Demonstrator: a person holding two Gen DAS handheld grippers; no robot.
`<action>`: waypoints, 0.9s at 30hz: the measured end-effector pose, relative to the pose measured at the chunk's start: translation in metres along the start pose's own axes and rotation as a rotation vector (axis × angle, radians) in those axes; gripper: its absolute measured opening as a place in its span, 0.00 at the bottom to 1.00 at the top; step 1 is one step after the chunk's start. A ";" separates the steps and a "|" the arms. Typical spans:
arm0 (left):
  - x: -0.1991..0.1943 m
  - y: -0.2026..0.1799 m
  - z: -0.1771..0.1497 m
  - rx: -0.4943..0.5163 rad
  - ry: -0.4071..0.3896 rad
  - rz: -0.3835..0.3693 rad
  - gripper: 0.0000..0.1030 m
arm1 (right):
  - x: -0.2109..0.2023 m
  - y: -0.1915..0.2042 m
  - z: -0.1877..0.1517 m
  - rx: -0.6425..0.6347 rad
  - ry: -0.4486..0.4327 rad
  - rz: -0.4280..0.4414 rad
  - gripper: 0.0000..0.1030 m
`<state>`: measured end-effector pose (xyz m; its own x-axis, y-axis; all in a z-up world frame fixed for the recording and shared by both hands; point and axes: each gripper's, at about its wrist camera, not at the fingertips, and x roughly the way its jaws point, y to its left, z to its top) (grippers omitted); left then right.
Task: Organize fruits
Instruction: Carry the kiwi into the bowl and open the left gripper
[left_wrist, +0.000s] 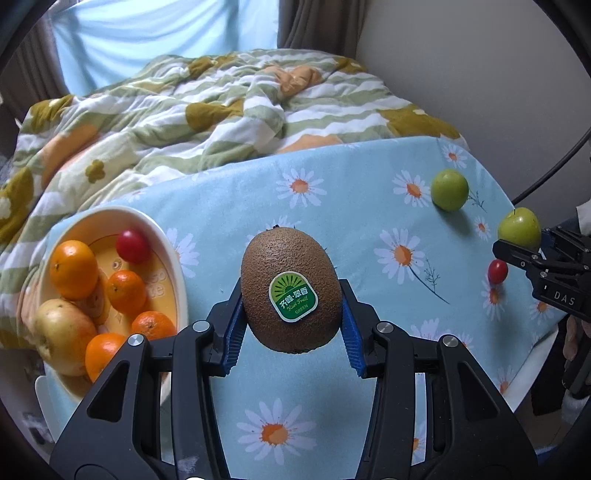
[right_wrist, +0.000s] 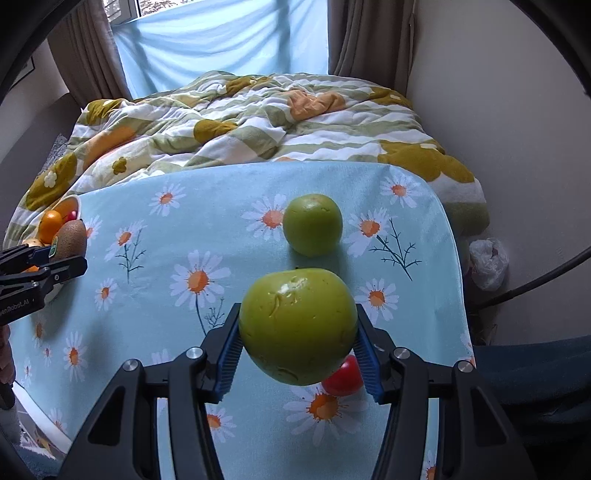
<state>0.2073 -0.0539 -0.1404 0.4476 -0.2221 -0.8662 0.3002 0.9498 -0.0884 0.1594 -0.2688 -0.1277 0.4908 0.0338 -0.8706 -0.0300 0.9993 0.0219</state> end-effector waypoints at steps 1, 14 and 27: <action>-0.006 0.000 -0.001 -0.006 -0.012 0.004 0.50 | -0.004 0.003 0.001 -0.013 -0.006 0.007 0.50; -0.074 0.034 -0.013 -0.106 -0.103 0.062 0.50 | -0.035 0.070 0.015 -0.173 -0.046 0.147 0.50; -0.081 0.110 -0.004 -0.117 -0.101 0.081 0.50 | -0.032 0.155 0.047 -0.217 -0.061 0.236 0.50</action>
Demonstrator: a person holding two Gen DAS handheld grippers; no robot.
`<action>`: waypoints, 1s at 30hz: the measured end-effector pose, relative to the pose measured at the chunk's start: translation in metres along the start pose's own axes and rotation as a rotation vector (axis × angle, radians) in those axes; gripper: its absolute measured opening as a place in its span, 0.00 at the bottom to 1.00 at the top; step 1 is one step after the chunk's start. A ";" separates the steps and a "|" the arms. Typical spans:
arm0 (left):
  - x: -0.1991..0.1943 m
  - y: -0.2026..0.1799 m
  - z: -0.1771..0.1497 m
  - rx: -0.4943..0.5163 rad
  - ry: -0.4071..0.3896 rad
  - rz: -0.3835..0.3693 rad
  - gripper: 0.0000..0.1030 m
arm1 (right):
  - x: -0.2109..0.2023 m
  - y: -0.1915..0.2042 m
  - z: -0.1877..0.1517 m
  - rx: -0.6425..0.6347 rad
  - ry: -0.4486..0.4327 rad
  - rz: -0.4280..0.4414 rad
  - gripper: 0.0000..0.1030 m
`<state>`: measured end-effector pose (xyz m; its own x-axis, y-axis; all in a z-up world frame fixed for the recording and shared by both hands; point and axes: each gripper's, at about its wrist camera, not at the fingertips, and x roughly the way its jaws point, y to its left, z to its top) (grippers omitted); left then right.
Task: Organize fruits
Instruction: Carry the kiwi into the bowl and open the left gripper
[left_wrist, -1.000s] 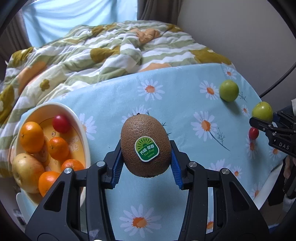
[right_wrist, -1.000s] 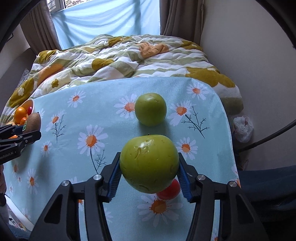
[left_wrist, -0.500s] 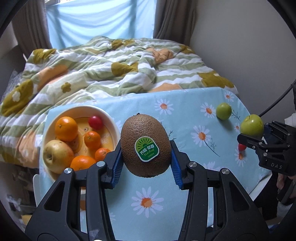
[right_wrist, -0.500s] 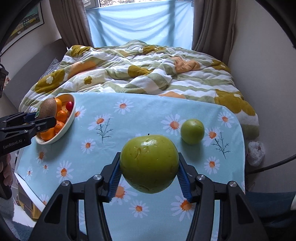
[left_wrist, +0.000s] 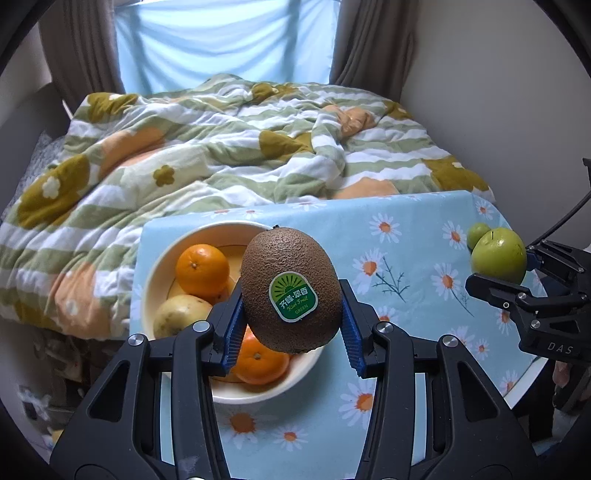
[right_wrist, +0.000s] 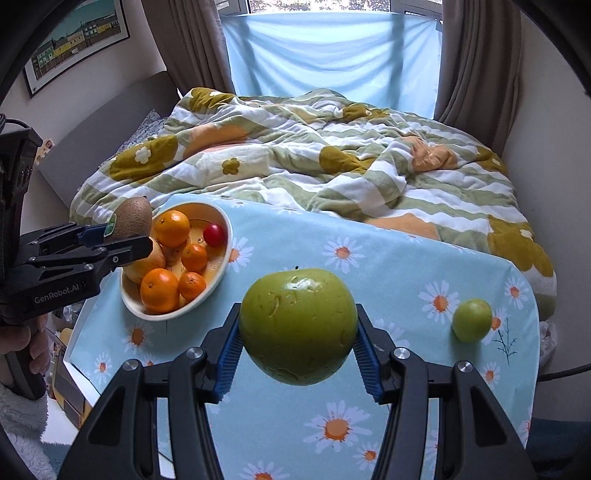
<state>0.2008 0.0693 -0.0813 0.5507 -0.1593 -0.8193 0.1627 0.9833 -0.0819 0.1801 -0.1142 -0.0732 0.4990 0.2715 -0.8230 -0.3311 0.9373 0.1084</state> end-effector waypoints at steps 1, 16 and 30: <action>0.002 0.006 0.002 0.002 0.004 -0.003 0.50 | 0.004 0.005 0.004 0.003 0.000 0.001 0.50; 0.068 0.054 0.037 0.127 0.096 -0.111 0.50 | 0.048 0.044 0.036 0.126 0.022 -0.041 0.50; 0.121 0.052 0.044 0.184 0.213 -0.173 0.50 | 0.061 0.037 0.036 0.265 0.037 -0.128 0.50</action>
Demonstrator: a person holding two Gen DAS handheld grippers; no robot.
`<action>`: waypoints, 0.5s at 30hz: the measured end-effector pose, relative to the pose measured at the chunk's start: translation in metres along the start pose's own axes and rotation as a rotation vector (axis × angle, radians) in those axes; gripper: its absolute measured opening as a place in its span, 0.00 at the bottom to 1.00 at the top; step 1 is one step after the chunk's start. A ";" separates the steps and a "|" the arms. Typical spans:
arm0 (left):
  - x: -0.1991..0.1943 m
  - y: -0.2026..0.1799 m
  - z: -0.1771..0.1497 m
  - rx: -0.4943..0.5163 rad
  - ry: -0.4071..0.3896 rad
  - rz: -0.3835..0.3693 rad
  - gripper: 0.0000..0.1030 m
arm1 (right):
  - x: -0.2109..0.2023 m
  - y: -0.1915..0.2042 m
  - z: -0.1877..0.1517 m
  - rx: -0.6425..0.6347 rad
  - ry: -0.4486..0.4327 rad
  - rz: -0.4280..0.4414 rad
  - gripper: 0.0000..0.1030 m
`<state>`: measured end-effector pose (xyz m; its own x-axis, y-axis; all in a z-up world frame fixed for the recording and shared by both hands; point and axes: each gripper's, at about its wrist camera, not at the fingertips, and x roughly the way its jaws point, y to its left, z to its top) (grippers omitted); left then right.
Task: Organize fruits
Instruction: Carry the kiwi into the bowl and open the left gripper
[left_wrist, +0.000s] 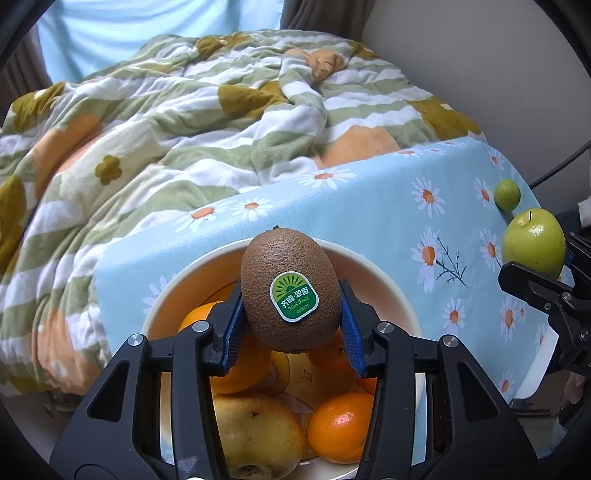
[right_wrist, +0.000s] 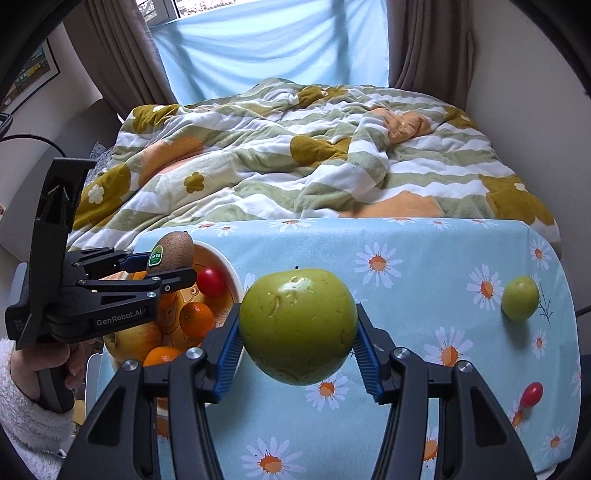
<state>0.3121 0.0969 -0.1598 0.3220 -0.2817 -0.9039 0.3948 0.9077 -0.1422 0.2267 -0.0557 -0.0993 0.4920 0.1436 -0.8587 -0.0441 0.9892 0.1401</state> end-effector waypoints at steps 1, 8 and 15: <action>0.000 0.000 0.000 0.001 0.000 -0.003 0.51 | -0.001 -0.001 -0.001 0.007 0.000 -0.004 0.50; -0.023 -0.004 -0.002 0.017 -0.070 -0.002 1.00 | -0.007 -0.002 -0.005 0.032 -0.004 -0.019 0.50; -0.045 -0.007 -0.015 -0.010 -0.086 0.037 1.00 | -0.013 -0.001 -0.003 -0.003 -0.005 0.000 0.50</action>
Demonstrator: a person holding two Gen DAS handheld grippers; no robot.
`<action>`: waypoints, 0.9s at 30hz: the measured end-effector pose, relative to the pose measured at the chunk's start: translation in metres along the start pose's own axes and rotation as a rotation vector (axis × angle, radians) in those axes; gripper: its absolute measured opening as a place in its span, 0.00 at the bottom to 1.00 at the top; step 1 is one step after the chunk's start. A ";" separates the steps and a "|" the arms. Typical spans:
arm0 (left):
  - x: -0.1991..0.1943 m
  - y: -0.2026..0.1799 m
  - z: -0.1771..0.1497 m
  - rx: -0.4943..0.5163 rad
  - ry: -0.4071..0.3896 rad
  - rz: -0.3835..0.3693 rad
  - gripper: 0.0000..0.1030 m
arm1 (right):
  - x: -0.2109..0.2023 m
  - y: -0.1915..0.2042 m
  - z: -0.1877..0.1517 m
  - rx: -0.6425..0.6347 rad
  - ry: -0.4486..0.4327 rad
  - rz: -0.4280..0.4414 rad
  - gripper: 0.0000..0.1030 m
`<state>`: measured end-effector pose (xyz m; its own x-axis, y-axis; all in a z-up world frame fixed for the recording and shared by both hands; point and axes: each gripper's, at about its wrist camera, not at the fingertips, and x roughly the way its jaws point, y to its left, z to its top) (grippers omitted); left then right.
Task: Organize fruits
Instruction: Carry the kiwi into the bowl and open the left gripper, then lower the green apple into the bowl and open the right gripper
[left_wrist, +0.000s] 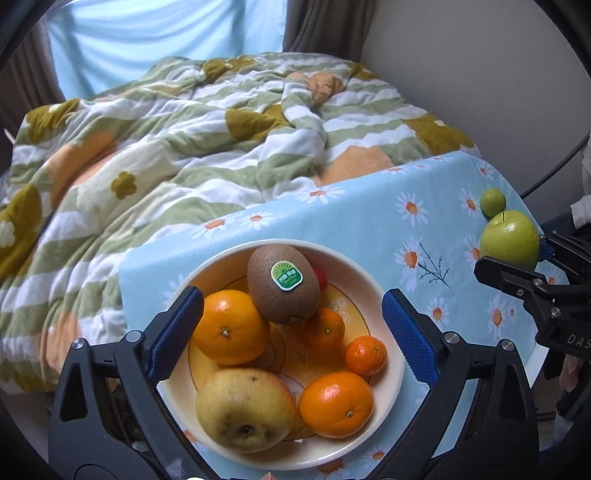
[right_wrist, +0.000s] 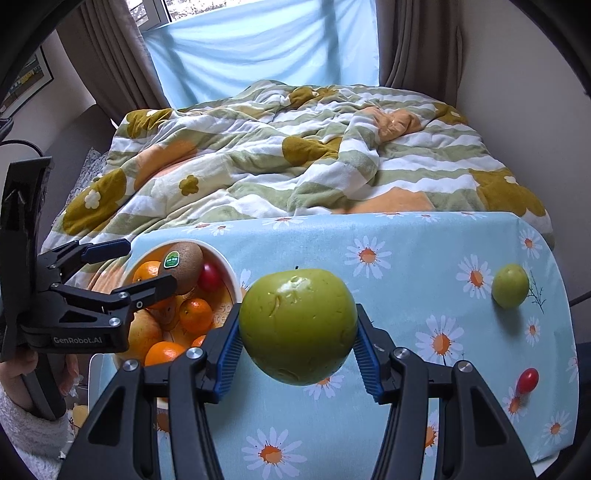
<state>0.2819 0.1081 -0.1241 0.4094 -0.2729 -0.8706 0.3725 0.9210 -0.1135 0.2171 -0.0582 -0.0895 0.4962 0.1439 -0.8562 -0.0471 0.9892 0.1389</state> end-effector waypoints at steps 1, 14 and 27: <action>-0.004 0.001 -0.004 -0.011 -0.001 0.010 1.00 | -0.001 0.001 0.001 -0.011 -0.001 0.006 0.50; -0.039 0.021 -0.049 -0.201 -0.008 0.142 1.00 | 0.018 0.028 0.021 -0.182 0.039 0.148 0.50; -0.045 0.027 -0.083 -0.339 0.006 0.224 1.00 | 0.061 0.062 0.010 -0.351 0.131 0.242 0.50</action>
<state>0.2041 0.1688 -0.1281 0.4437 -0.0545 -0.8945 -0.0210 0.9972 -0.0712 0.2532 0.0115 -0.1277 0.3213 0.3528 -0.8788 -0.4512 0.8729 0.1855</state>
